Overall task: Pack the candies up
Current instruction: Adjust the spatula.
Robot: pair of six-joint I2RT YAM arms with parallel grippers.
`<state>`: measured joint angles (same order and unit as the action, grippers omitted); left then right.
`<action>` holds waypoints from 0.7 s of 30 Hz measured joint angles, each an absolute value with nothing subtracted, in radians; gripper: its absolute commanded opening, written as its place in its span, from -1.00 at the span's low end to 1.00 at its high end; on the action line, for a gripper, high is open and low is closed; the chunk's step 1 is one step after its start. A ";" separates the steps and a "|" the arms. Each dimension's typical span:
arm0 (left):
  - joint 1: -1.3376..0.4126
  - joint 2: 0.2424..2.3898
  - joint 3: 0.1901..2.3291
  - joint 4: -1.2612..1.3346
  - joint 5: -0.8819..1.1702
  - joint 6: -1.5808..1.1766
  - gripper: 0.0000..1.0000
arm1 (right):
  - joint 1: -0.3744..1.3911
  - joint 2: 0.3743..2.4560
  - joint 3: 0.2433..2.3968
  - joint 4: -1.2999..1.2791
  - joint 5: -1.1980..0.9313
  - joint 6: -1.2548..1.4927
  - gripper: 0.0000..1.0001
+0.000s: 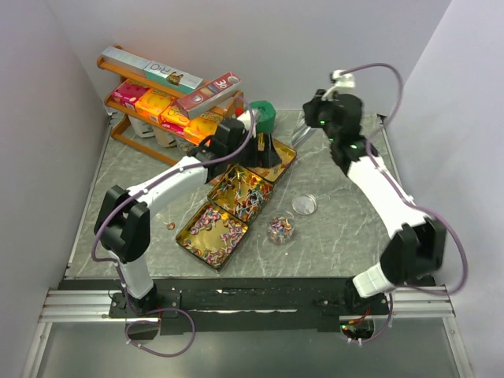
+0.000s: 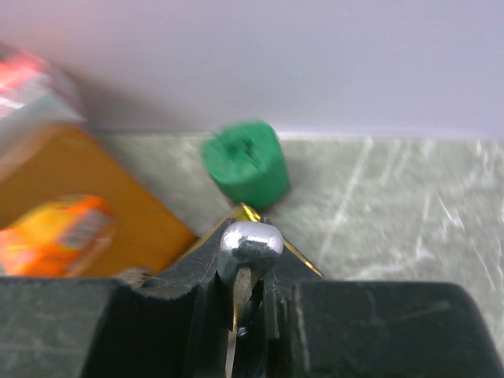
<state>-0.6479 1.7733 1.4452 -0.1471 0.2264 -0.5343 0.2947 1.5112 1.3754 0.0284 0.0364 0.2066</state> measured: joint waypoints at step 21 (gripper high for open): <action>-0.648 1.790 1.604 0.069 0.546 -0.533 -0.98 | 0.227 1.279 1.207 0.165 -0.397 0.463 -0.96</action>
<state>-0.6479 1.7901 1.6043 0.0689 0.5457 -0.5327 0.2272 1.2789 1.2068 0.1654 -0.3965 0.4633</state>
